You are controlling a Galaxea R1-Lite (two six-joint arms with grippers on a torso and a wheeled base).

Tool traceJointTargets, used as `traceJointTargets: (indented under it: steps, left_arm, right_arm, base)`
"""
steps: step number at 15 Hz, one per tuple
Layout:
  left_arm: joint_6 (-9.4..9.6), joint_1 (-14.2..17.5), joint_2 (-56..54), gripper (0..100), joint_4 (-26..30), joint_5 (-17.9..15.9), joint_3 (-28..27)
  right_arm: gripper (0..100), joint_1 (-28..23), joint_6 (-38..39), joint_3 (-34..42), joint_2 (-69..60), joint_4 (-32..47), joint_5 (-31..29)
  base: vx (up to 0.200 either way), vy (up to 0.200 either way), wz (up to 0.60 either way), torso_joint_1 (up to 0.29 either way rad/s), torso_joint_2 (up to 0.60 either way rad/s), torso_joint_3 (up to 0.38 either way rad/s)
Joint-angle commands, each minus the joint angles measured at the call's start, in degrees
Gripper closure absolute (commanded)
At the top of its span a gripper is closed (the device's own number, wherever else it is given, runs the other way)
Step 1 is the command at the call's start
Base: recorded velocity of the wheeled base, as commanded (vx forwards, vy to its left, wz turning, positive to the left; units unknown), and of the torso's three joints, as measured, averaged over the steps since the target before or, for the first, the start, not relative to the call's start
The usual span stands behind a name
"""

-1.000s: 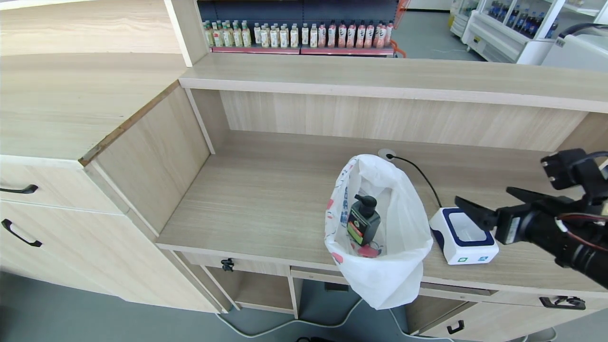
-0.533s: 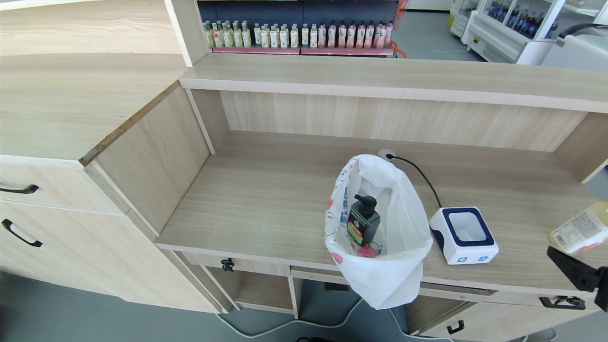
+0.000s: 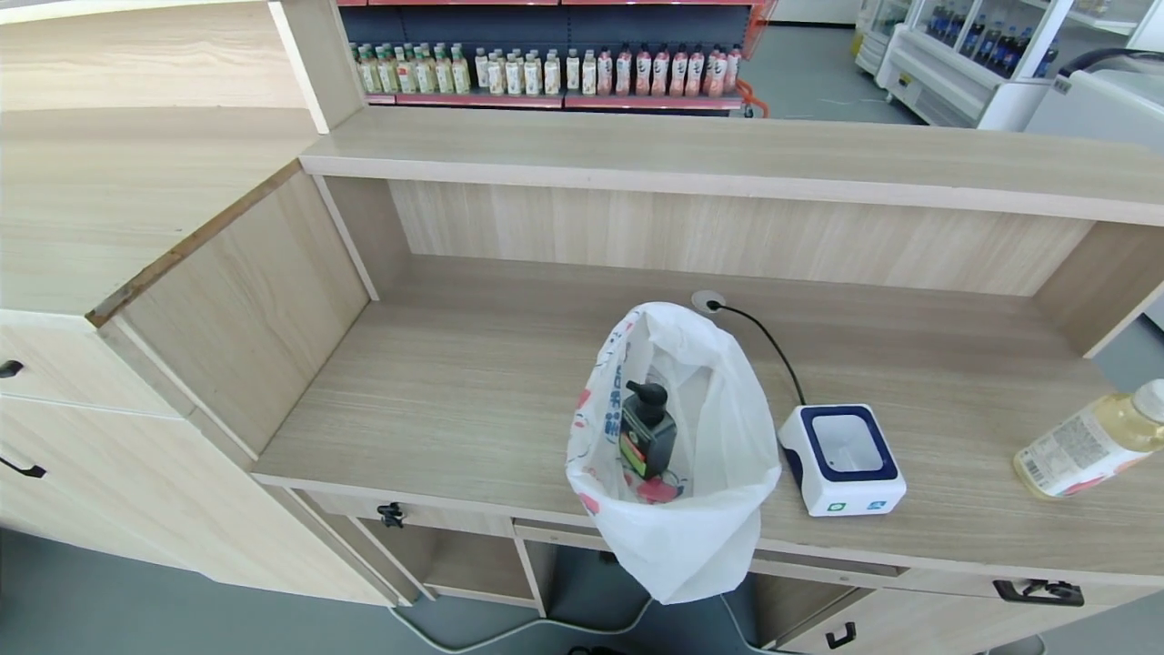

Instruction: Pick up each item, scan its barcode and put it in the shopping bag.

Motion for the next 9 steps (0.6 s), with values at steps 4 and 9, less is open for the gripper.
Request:
traceJointTargets:
  steps: [4,9]
  left_arm:
    - [-0.18,0.02,-0.02,0,-0.09,0.03,0.00]
    - [-0.18,0.02,-0.02,0,-0.09,0.03,0.00]
  right_arm:
    - [0,-0.16,1.41,-1.81,7.64,-1.57,4.82]
    - [0,0.19,2.12,-0.94,14.23,-10.98,12.20]
  base:
    - [0.000,-0.200,0.00,0.000,0.00,0.000]
    - [0.000,-0.200,0.00,0.000,0.00,0.002]
